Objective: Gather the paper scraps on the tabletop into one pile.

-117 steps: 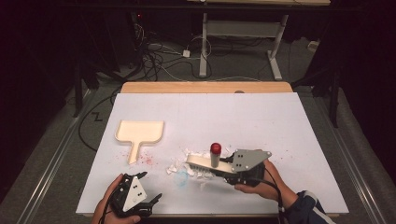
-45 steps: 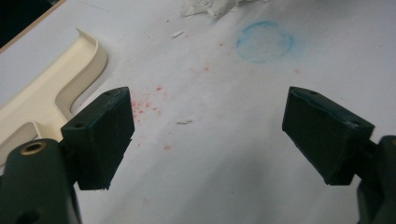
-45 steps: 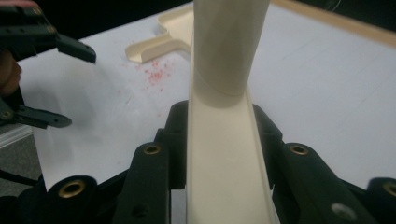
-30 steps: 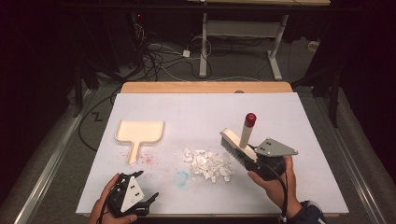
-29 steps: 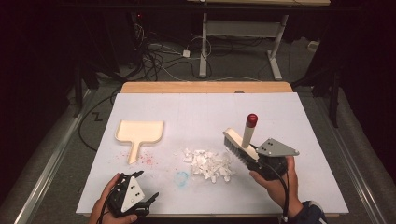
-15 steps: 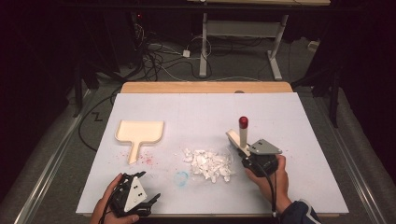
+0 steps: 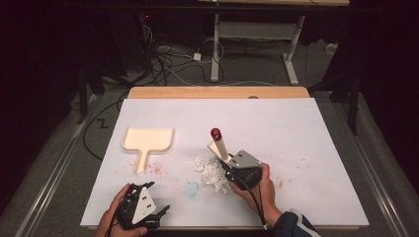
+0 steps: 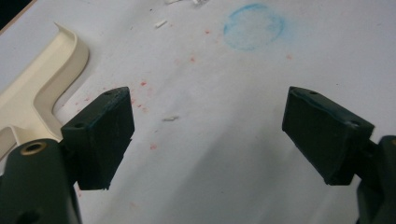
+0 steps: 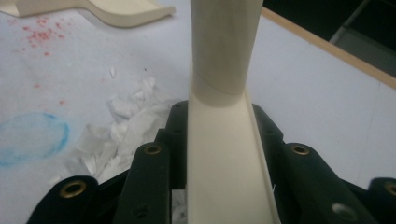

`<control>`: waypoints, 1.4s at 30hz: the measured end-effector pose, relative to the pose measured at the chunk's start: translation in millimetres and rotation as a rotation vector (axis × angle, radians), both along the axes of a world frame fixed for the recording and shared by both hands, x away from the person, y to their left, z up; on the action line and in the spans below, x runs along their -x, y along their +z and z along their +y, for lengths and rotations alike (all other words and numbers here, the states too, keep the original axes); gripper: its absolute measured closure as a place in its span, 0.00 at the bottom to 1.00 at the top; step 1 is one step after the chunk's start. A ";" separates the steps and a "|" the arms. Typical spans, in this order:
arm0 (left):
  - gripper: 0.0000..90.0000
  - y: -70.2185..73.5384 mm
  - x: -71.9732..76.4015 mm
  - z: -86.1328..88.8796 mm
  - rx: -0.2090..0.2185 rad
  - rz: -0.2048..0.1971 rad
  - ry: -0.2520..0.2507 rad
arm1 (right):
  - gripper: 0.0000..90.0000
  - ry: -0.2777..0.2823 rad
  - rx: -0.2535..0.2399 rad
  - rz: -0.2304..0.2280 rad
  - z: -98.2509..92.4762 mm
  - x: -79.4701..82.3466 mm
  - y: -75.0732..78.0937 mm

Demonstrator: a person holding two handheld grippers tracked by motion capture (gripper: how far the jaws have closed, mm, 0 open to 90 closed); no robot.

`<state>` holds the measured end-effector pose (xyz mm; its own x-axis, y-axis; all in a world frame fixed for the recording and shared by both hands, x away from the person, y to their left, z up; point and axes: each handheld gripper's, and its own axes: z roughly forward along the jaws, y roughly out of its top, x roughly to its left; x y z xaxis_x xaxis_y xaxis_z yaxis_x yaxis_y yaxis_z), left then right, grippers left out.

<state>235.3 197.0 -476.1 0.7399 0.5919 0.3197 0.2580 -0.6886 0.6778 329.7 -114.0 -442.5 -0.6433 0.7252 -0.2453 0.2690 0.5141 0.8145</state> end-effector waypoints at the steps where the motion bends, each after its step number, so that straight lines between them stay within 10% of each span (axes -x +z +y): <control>1: 0.18 -0.2 0.2 -0.2 -0.001 0.000 0.000 | 0.75 0.001 -0.002 -0.008 0.9 -0.7 0.8; 17: 0.18 0.2 2.0 0.4 -0.005 -0.001 0.004 | 0.75 0.067 -0.124 0.003 -73.8 9.6 45.3; 28: 0.18 -0.7 1.2 -2.9 -0.025 0.006 -0.002 | 0.75 0.178 -0.044 0.135 -142.1 43.8 41.8; 42: 0.18 -3.2 -2.4 -7.2 -0.029 0.018 -0.016 | 0.75 0.334 -0.018 0.197 -95.9 48.1 15.2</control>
<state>237.7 189.8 -479.3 0.7553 0.5701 0.3232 0.2584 -0.7123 0.6525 281.6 -210.0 -427.3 -0.8784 0.4708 -0.0825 0.2415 0.5861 0.7735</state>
